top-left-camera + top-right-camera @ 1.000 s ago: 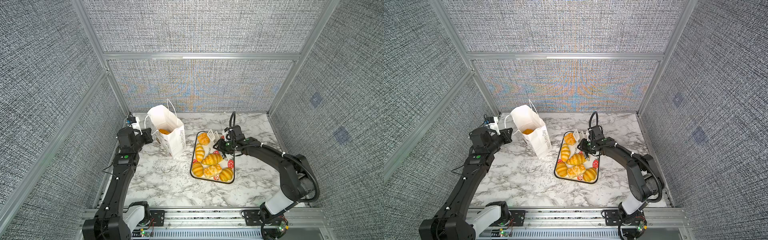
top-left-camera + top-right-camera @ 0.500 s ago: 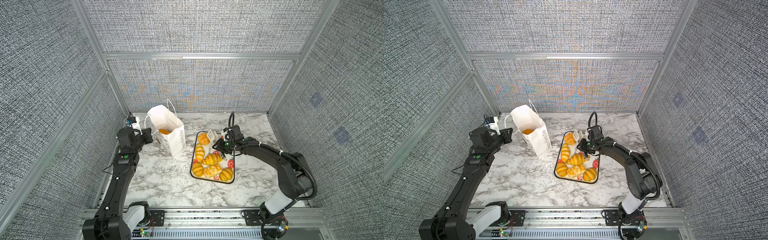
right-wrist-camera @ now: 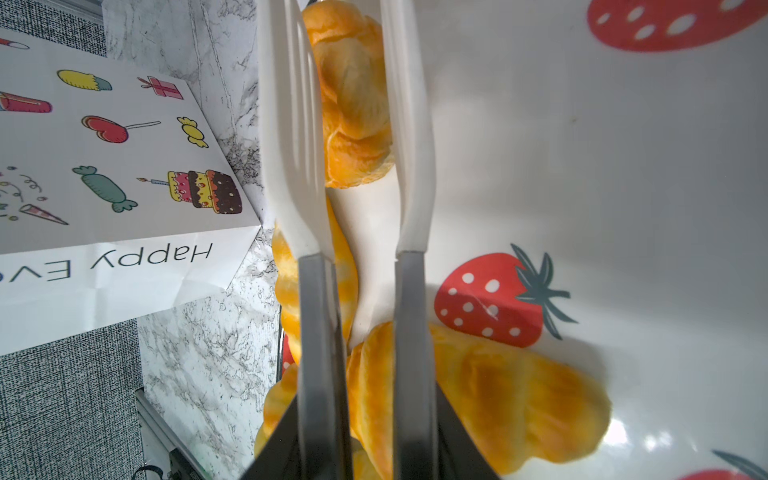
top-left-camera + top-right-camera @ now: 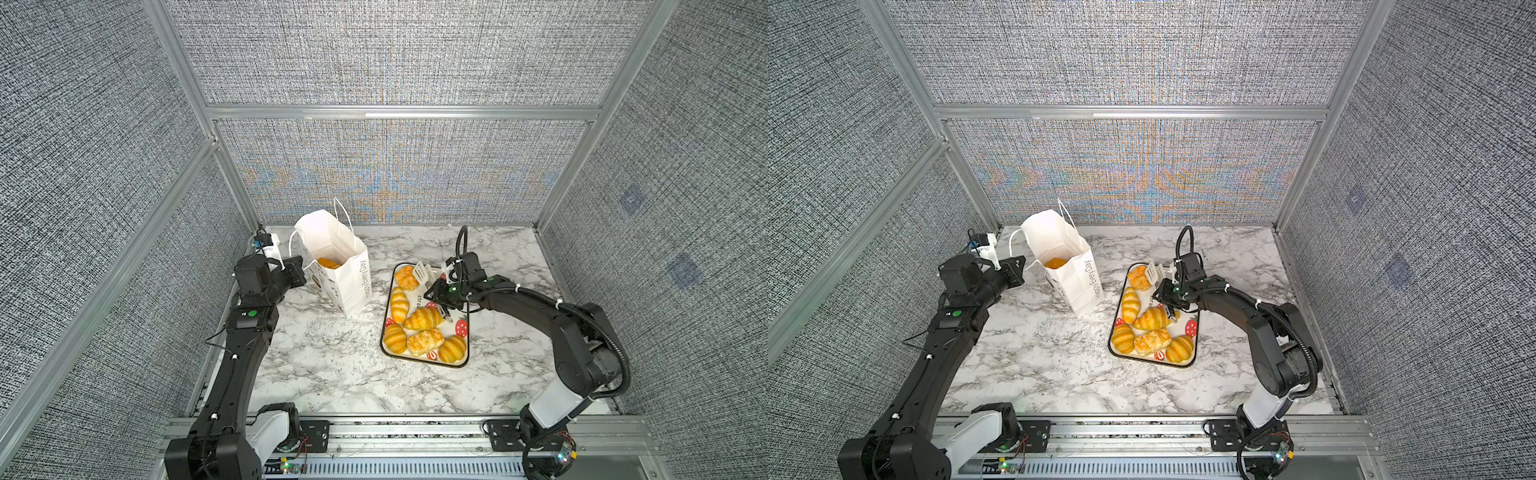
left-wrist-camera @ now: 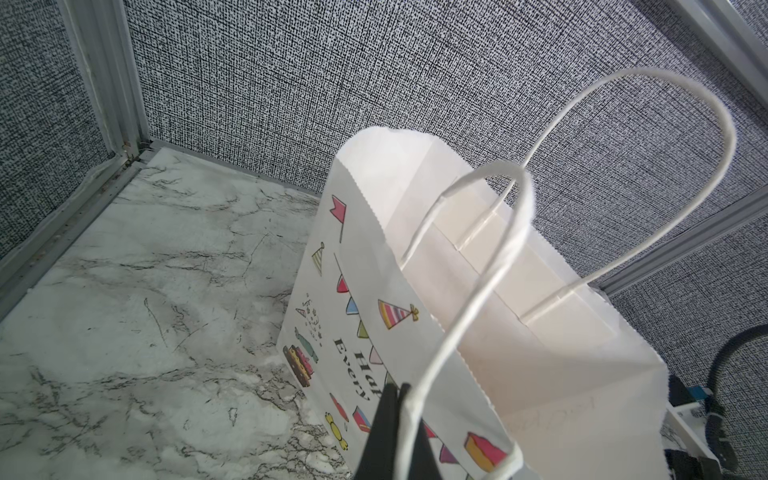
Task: Place the fake bread into the paper bag
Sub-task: 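Lower the open tongs around the round knotted bun on the tray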
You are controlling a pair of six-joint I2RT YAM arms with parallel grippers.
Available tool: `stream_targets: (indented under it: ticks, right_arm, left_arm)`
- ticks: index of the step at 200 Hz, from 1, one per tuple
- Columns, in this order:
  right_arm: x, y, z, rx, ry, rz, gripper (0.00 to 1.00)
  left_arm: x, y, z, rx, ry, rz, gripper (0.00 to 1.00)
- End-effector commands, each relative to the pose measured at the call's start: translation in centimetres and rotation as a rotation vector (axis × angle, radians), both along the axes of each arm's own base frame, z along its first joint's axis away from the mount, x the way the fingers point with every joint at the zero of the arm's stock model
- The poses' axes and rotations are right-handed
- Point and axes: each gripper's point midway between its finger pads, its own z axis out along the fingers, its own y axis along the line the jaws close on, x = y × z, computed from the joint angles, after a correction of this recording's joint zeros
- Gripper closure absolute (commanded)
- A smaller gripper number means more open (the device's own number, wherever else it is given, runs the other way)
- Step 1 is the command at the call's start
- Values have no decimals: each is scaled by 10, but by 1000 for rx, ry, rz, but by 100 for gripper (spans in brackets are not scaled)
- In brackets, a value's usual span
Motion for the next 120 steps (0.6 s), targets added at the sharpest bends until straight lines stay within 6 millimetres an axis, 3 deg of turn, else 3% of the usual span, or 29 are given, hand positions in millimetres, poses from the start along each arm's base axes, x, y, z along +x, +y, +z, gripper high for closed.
stream_targets:
  ticks: [1, 59, 120]
  right_arm:
    - [4, 4, 4, 18, -20, 7, 64]
    - [5, 6, 6, 20, -21, 11, 64]
    - [9, 5, 18, 17, -41, 4, 54]
  left_arm:
    - [1, -1, 0, 0, -6, -9, 100]
    - [0, 0, 0, 3, -5, -5, 100]
    - [1, -1, -1, 0, -4, -8, 100]
